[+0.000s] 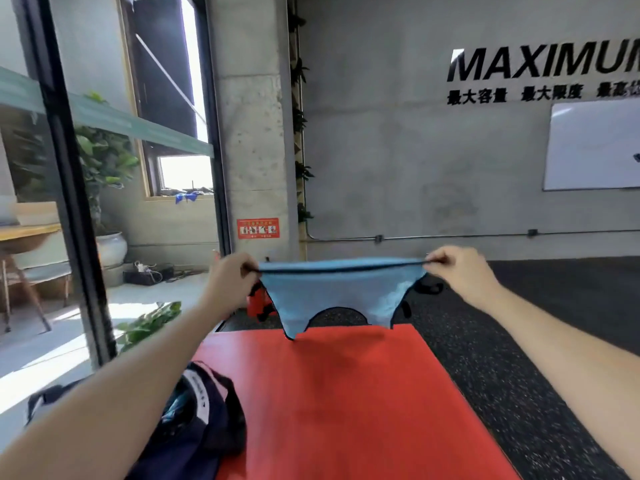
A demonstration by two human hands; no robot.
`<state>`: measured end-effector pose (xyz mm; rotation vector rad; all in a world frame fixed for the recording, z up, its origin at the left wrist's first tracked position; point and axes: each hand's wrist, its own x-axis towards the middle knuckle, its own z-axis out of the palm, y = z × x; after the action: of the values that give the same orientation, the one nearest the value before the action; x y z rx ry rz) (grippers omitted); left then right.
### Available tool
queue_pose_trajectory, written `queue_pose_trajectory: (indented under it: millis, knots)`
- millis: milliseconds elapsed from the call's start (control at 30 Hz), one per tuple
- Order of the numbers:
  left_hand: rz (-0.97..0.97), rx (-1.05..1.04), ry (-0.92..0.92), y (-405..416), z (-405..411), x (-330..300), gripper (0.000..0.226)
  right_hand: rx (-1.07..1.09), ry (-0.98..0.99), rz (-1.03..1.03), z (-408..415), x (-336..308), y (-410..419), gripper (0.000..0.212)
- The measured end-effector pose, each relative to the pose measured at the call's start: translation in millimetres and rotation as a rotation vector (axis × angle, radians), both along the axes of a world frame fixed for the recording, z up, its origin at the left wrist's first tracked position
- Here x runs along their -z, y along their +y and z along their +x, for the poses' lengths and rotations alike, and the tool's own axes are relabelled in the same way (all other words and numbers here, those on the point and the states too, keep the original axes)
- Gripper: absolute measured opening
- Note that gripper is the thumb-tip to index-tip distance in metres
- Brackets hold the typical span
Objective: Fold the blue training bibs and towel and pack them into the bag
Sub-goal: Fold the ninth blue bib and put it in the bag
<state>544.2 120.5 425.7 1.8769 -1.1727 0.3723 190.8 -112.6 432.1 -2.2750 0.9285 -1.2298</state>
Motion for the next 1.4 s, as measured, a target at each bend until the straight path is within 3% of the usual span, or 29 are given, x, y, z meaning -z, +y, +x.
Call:
queue_pose_trajectory:
  millis: [200, 400, 567, 933, 1233, 1400]
  knots:
    - [0.259, 0.033, 0.126, 83, -37, 170, 0.038, -0.063, 0.317, 0.265, -52, 161, 62, 0.013]
    - [0.343, 0.077, 0.188, 145, -86, 241, 0.030, -0.050, 0.407, 0.345, -97, 237, 105, 0.013]
    - [0.437, 0.096, 0.187, 170, -105, 259, 0.020, -0.092, 0.386, 0.407, -121, 253, 120, 0.014]
    - [0.268, 0.150, 0.407, 162, -108, 247, 0.023, -0.162, 0.440, 0.486, -135, 240, 95, 0.006]
    - [0.159, 0.042, 0.425, 98, -80, 256, 0.018, -0.079, 0.271, 0.509, -85, 253, 41, 0.025]
    - [0.173, -0.003, 0.406, 60, -56, 281, 0.014, 0.013, 0.153, 0.475, -43, 279, 13, 0.015]
